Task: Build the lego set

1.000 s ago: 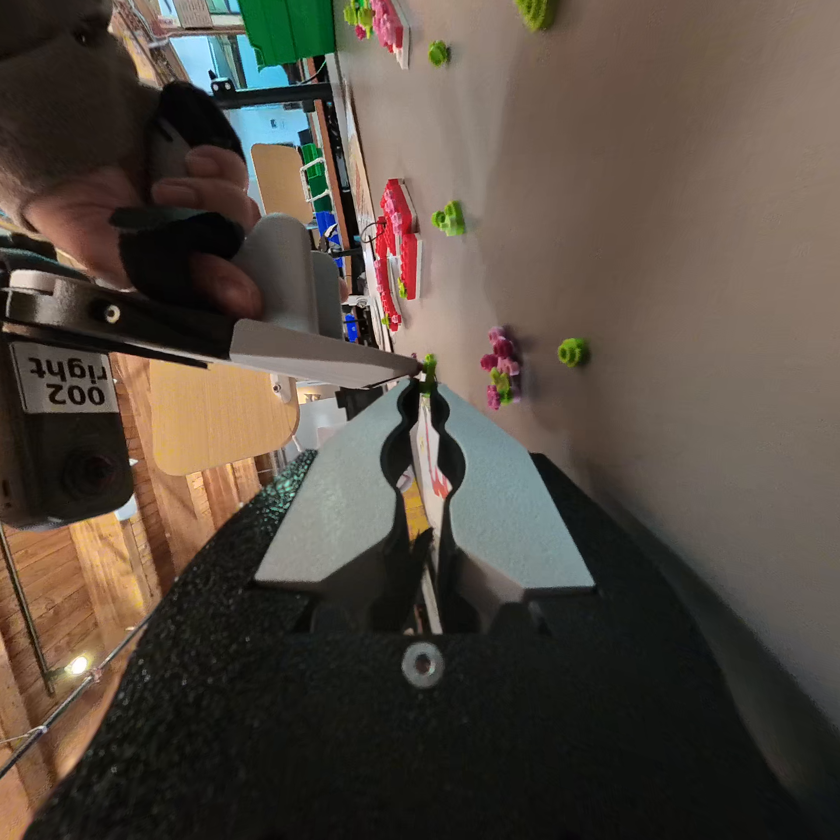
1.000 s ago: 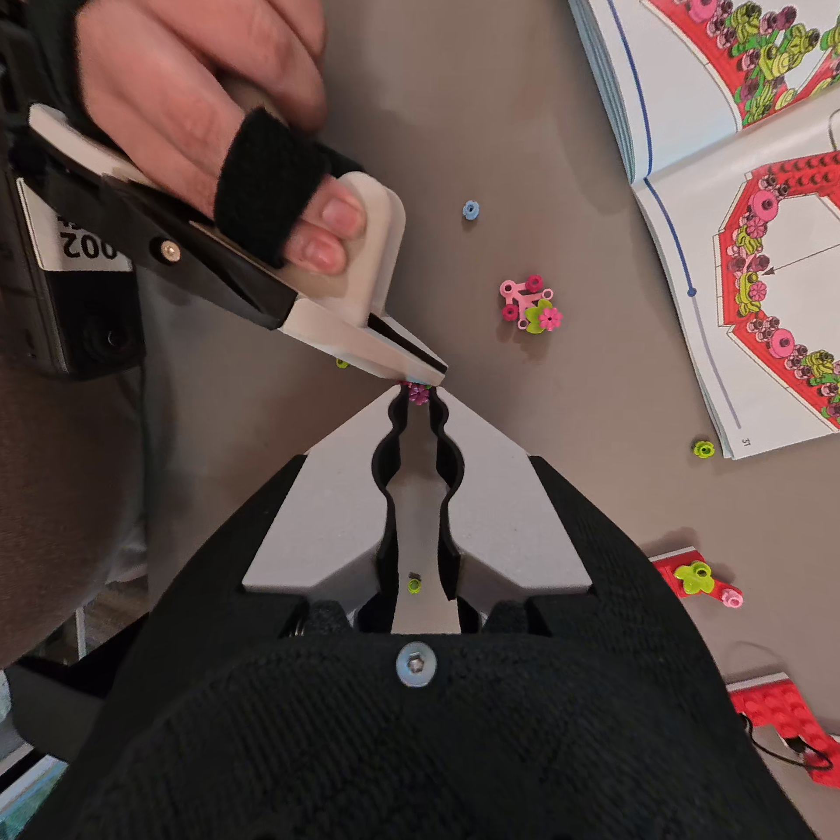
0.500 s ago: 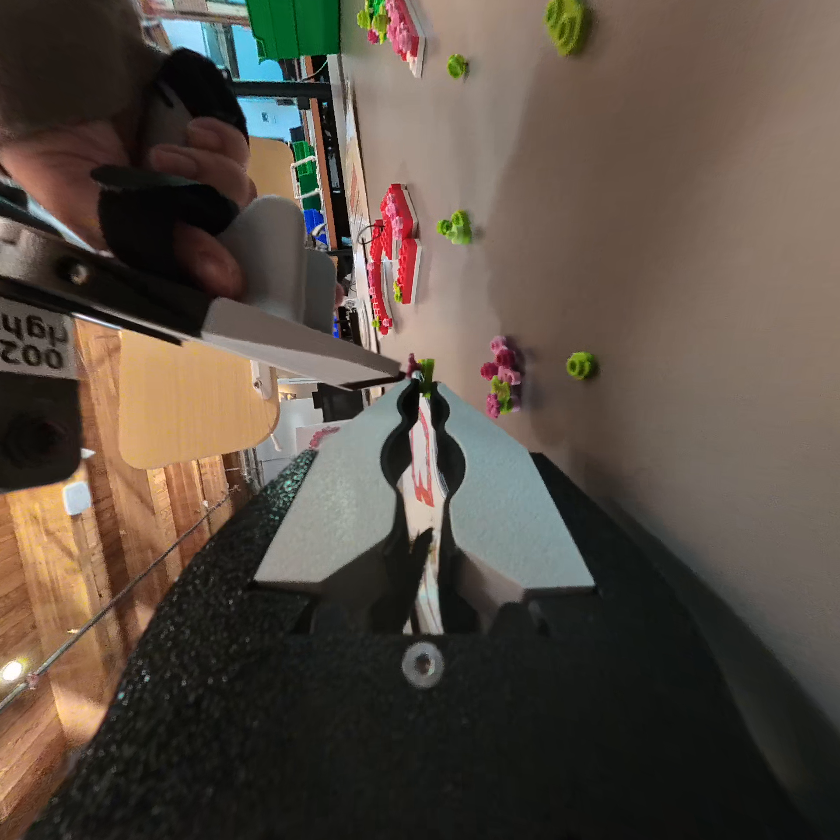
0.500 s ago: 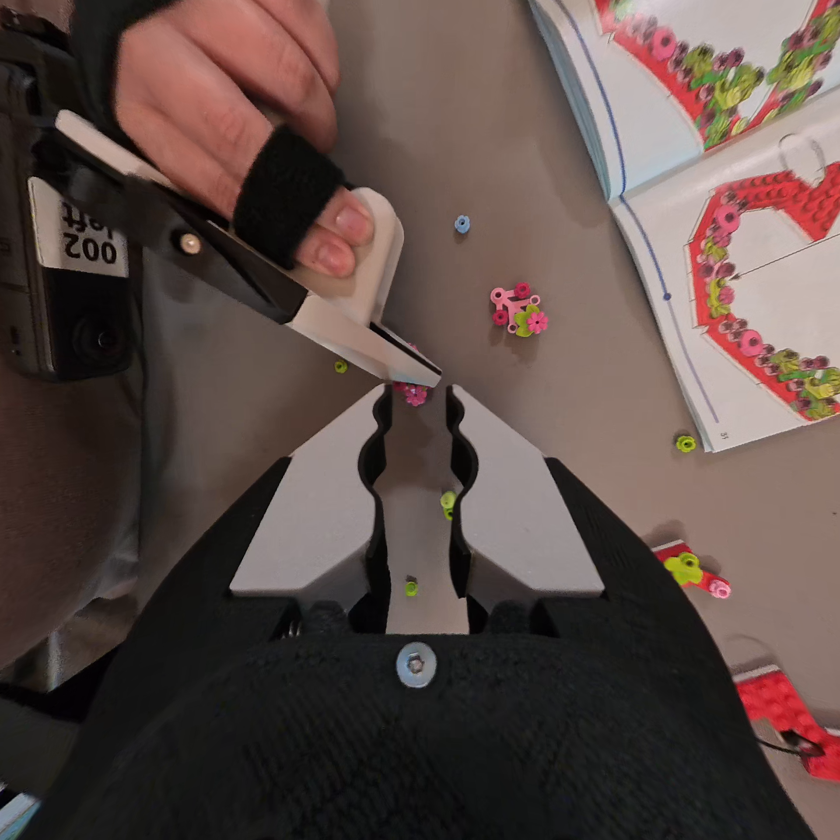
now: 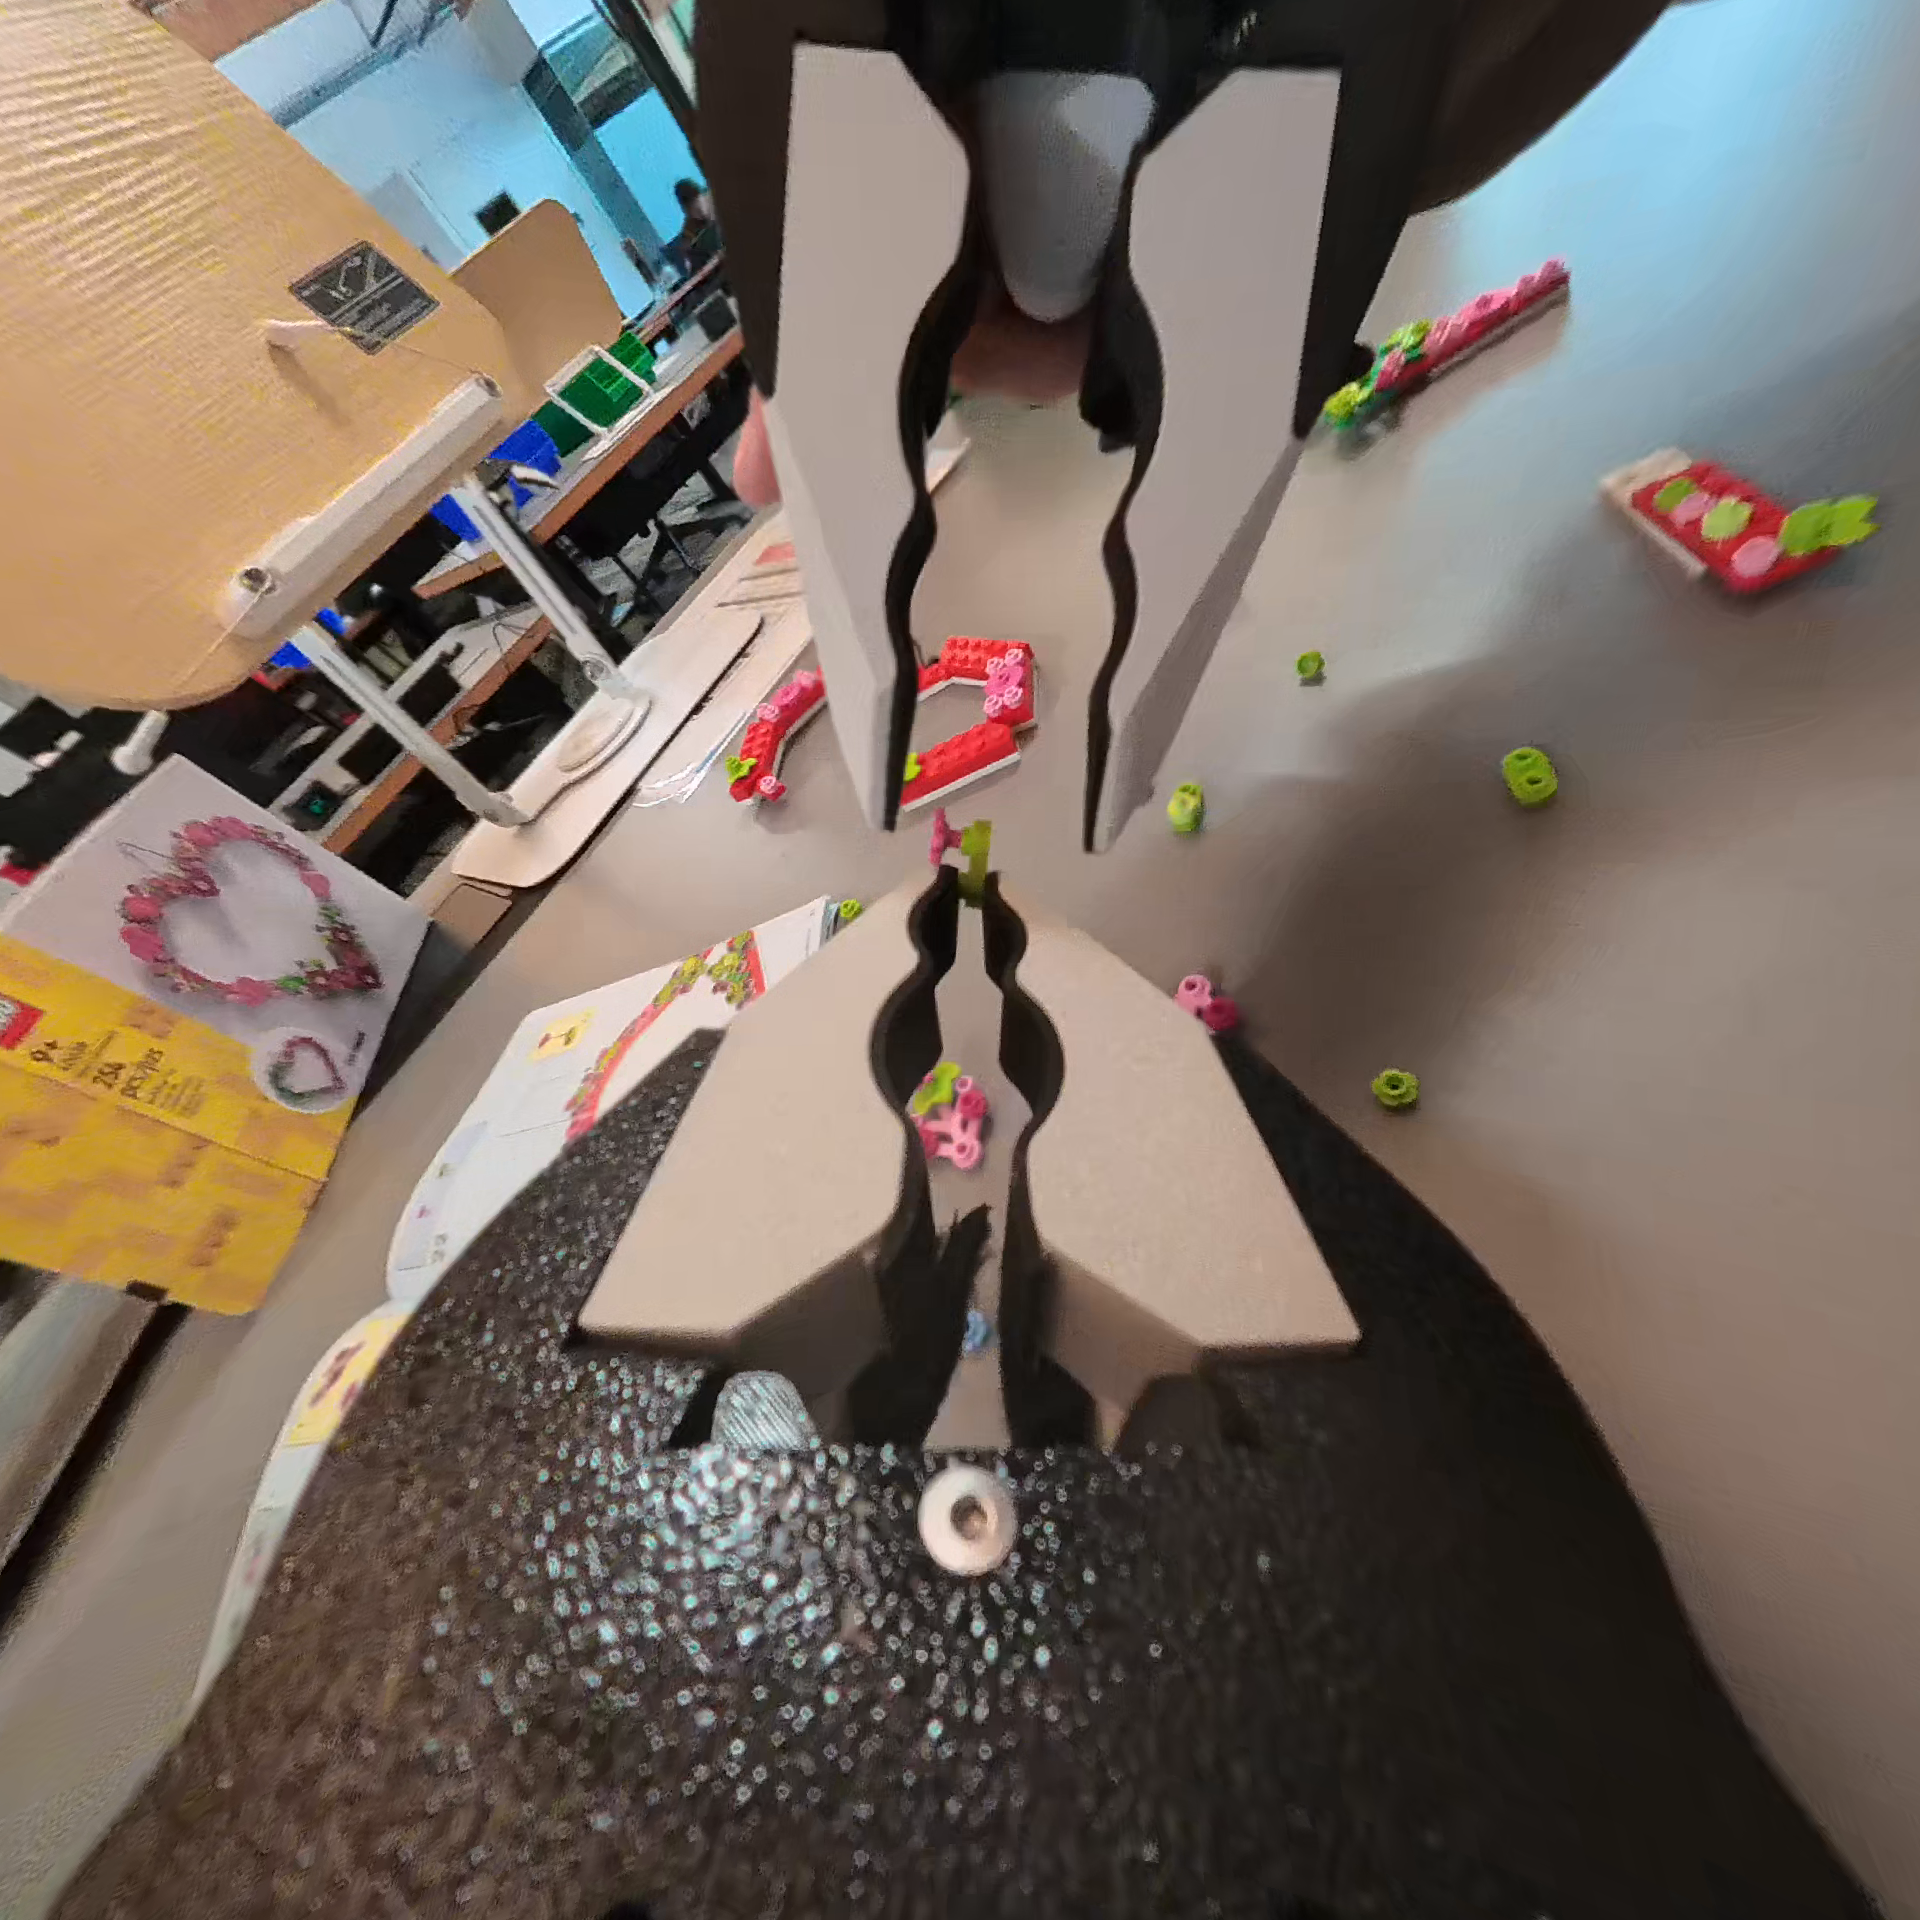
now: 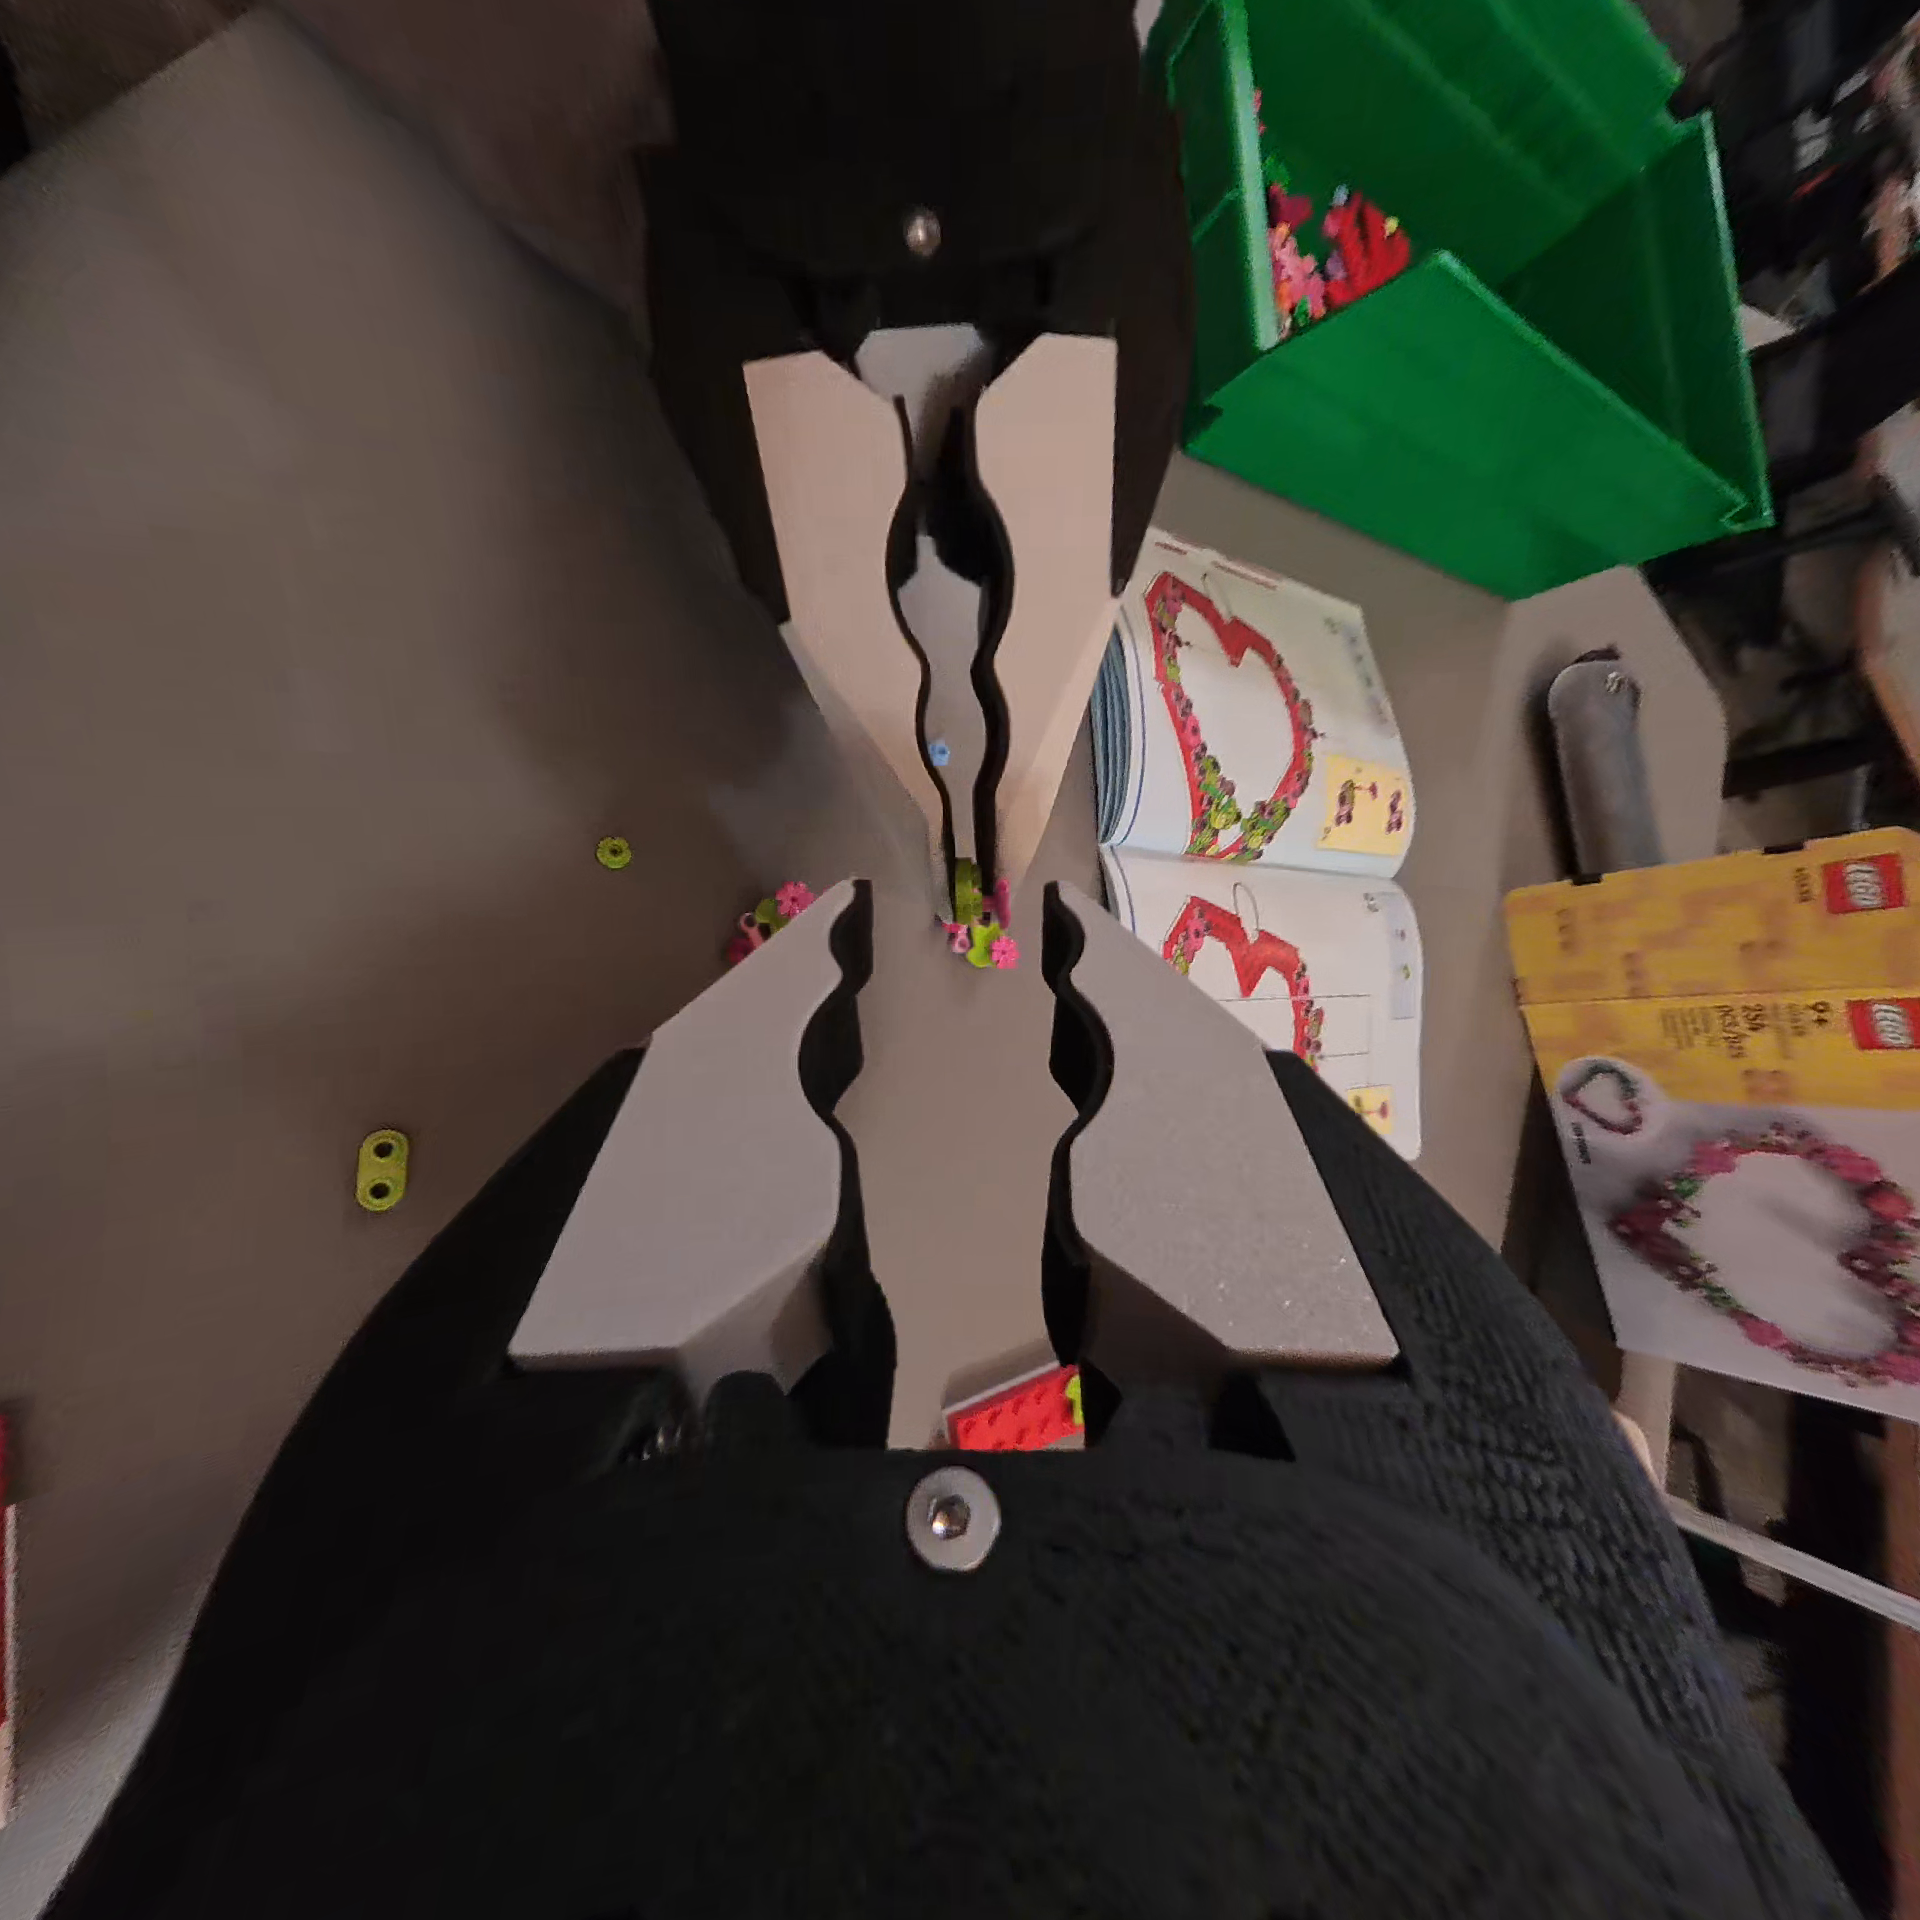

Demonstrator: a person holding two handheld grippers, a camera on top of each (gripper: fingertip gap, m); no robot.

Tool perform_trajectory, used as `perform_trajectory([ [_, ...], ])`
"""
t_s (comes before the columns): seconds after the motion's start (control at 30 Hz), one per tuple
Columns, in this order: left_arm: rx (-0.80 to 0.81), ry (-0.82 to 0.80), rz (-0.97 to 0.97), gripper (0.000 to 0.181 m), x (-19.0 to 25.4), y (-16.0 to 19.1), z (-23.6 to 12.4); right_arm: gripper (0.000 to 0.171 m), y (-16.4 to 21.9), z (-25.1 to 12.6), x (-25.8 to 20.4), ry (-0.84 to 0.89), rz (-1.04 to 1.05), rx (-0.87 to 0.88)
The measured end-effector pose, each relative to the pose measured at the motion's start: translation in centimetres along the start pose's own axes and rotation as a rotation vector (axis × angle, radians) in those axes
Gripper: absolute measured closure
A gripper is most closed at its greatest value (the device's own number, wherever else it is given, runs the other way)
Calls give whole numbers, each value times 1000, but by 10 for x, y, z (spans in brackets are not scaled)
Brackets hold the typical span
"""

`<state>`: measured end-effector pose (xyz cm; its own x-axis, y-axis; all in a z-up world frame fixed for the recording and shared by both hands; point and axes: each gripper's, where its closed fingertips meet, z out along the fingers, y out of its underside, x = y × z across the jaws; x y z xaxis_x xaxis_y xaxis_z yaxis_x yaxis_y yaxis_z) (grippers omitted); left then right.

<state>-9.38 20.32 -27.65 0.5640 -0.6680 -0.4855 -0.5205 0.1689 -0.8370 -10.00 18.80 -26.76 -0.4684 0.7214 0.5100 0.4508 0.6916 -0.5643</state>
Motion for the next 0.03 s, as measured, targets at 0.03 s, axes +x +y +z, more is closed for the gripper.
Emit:
perform_trajectory([
  [0.03, 11, 10, -16, 179, 0, -1, -1, 142, 0, -1, 1, 2, -1, 4],
])
